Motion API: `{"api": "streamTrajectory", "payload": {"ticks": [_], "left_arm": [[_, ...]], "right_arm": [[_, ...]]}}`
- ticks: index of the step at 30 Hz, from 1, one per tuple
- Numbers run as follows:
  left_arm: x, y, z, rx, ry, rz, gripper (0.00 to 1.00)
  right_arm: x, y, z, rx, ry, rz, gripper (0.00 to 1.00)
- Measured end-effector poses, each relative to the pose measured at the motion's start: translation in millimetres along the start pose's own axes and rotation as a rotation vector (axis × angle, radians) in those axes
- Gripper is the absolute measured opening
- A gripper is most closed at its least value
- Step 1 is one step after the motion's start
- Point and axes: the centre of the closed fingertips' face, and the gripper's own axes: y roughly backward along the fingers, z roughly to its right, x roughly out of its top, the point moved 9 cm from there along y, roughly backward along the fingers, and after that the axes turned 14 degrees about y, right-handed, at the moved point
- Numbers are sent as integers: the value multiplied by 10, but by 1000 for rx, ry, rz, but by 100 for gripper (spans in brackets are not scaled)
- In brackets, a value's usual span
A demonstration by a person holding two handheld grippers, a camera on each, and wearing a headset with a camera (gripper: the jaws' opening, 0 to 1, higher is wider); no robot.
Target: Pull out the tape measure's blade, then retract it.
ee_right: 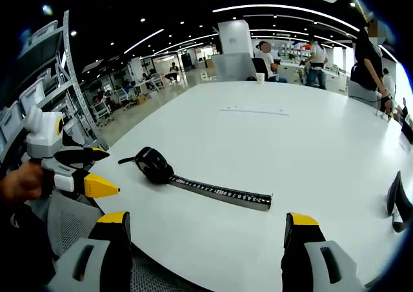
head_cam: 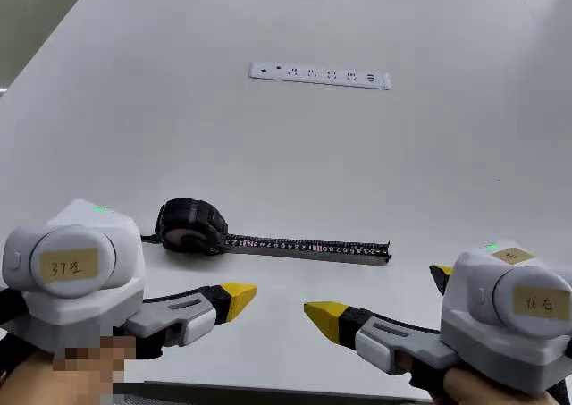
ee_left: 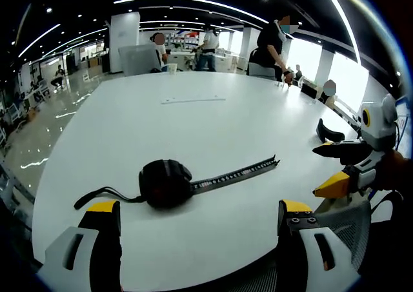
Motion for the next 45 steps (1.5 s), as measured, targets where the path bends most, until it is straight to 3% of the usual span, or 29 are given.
{"api": "streamTrajectory", "payload": {"ticks": [10,22,45], "left_arm": [[42,-38,-16,10,35,29,99],[66,-140,-3,16,48,20,99],[159,-541,-148,63,97,23,98]], "right_arm": [[-1,-35,40,31,25,-7,99],[-7,-93,134,73,57,-35,98],[-64,-312,444,168,151,-73,87]]}}
